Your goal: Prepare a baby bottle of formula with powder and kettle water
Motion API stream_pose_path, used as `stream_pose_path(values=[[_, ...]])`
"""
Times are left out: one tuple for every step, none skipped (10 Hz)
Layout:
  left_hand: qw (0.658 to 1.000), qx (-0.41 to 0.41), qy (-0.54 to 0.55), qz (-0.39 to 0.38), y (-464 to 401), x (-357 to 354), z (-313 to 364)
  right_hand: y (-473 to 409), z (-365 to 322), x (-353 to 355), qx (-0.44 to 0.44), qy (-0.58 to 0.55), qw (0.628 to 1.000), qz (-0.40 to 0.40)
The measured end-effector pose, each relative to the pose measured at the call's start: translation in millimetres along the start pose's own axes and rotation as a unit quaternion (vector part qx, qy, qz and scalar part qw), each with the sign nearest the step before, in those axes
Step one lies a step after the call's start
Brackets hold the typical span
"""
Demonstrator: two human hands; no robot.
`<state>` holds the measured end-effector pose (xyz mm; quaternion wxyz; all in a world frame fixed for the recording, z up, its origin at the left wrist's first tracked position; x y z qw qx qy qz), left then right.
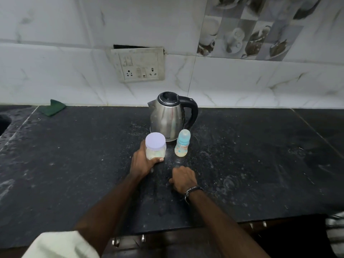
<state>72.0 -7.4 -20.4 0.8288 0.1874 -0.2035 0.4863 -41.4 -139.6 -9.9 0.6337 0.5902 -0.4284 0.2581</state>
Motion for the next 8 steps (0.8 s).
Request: stream_pose_path(values=[[1.000, 0.022, -0.019, -0.005, -10.1, -0.7, -2.5, -2.1, 1.2, 1.4, 0.003, 0.005, 1.000, -0.004], [0.999, 0.030, -0.033, -0.002, -20.5, 0.8, -14.0, -5.1, 0.5, 3.0, 0.006, 0.007, 1.000, -0.007], [0.998, 0.032, -0.052, -0.003, -19.5, -1.0, -9.8, -6.5, 0.5, 5.6, 0.005, 0.010, 1.000, -0.007], [0.998, 0.030, -0.058, -0.001, -16.4, -2.0, -5.6, -8.1, -1.2, 6.5, 0.010, 0.017, 1.000, -0.004], [0.997, 0.030, -0.070, 0.002, -11.3, -2.7, -2.6, -7.6, -2.1, 7.2, 0.013, 0.024, 1.000, -0.001], [0.996, 0.017, -0.092, -0.003, -2.8, -9.8, -6.5, -7.2, -1.9, 5.7, 0.018, 0.026, 0.999, 0.001], [0.982, 0.028, -0.182, -0.032, 9.1, -18.2, -11.2, -4.1, -0.4, 7.8, 0.015, 0.024, 0.999, 0.014], [0.973, 0.019, -0.225, -0.047, 31.3, -31.2, -12.8, -0.8, 6.0, 8.2, -0.009, -0.014, 0.999, 0.052]])
Point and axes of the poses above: each hand's wrist, its own y-axis away from the middle knuckle, its own x-axis out of the back of the hand, z = x × y, the point moved 10 cm from there along -y, towards the middle knuckle, and after that the axes turned 13 degrees about -z, right-handed, at the moved point
